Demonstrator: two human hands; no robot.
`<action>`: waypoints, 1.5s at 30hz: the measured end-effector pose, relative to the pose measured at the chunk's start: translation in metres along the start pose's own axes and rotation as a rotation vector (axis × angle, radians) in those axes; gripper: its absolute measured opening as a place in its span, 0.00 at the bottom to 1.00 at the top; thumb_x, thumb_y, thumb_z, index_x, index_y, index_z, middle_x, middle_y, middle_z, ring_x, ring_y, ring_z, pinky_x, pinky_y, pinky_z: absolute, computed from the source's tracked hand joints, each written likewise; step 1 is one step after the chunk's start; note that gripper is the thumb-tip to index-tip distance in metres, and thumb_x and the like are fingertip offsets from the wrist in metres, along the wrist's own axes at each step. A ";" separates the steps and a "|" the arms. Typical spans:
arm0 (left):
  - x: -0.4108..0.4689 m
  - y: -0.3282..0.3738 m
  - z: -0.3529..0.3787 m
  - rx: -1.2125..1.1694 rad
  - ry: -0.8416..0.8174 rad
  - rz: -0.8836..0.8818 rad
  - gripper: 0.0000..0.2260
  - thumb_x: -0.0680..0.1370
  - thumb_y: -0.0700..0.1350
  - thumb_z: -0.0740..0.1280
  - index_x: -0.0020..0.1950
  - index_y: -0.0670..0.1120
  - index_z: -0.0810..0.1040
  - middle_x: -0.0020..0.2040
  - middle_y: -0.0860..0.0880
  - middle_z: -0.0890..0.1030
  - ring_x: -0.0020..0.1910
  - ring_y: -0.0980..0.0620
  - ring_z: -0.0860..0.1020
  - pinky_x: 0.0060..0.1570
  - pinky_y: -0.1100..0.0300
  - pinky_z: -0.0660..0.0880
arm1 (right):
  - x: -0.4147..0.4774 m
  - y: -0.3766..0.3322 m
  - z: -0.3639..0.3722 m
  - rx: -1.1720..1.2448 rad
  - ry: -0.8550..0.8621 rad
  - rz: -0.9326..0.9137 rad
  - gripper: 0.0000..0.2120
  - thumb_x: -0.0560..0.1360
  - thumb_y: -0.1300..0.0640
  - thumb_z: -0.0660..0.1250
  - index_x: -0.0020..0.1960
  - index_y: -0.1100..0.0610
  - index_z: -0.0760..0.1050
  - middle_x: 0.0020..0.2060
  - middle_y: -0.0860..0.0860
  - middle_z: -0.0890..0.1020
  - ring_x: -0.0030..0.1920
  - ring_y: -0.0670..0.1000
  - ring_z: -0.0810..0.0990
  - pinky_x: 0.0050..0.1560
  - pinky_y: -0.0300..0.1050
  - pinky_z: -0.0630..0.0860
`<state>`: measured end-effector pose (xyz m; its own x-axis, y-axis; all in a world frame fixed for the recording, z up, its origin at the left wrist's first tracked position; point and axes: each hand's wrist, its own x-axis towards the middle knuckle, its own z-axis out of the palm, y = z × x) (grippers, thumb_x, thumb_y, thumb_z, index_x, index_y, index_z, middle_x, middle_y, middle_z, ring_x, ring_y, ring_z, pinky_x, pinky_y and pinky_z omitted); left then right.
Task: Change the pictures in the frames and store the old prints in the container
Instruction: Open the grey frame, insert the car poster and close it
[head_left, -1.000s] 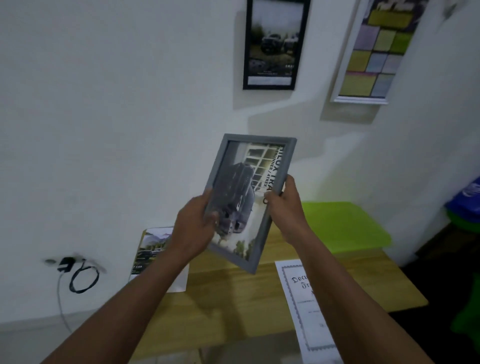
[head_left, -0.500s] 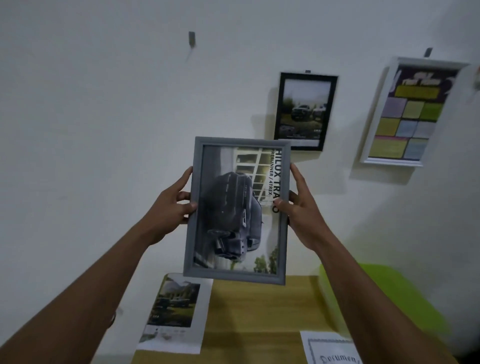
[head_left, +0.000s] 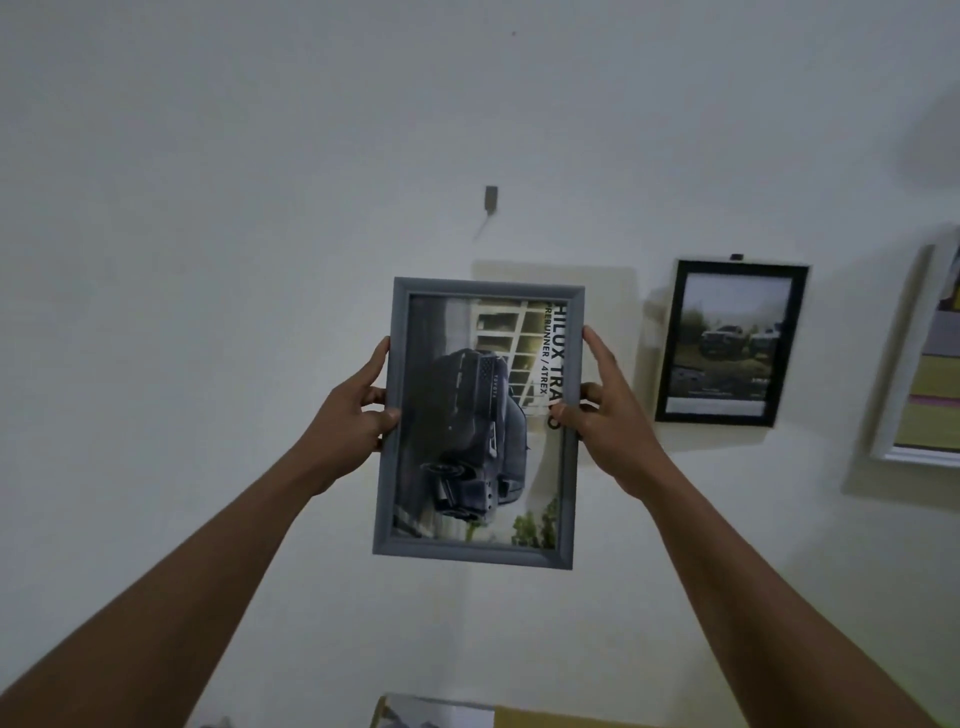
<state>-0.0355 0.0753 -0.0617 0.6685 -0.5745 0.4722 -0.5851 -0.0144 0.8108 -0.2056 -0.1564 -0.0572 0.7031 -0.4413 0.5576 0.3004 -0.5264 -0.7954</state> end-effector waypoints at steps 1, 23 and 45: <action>0.013 0.000 -0.006 0.011 -0.001 0.019 0.35 0.80 0.35 0.62 0.74 0.69 0.54 0.60 0.45 0.77 0.52 0.45 0.78 0.49 0.50 0.80 | 0.011 -0.001 0.004 -0.005 0.011 -0.012 0.41 0.78 0.67 0.66 0.78 0.35 0.52 0.58 0.54 0.80 0.52 0.52 0.82 0.56 0.50 0.81; 0.175 -0.015 -0.022 0.012 0.042 0.269 0.36 0.80 0.37 0.62 0.75 0.69 0.51 0.56 0.46 0.77 0.48 0.47 0.79 0.52 0.49 0.80 | 0.149 -0.012 0.016 -0.273 0.207 -0.094 0.40 0.81 0.64 0.63 0.79 0.39 0.44 0.56 0.50 0.80 0.50 0.45 0.79 0.43 0.34 0.75; 0.180 -0.020 -0.014 0.230 0.207 0.348 0.36 0.80 0.37 0.62 0.77 0.63 0.48 0.49 0.52 0.72 0.49 0.48 0.78 0.41 0.73 0.69 | 0.152 -0.006 0.021 -0.342 0.252 -0.082 0.40 0.81 0.64 0.62 0.79 0.36 0.43 0.64 0.50 0.78 0.46 0.41 0.78 0.37 0.31 0.72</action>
<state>0.1032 -0.0170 0.0118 0.4780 -0.4020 0.7810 -0.8620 -0.0439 0.5051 -0.0875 -0.2046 0.0274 0.4939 -0.5291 0.6900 0.0882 -0.7590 -0.6451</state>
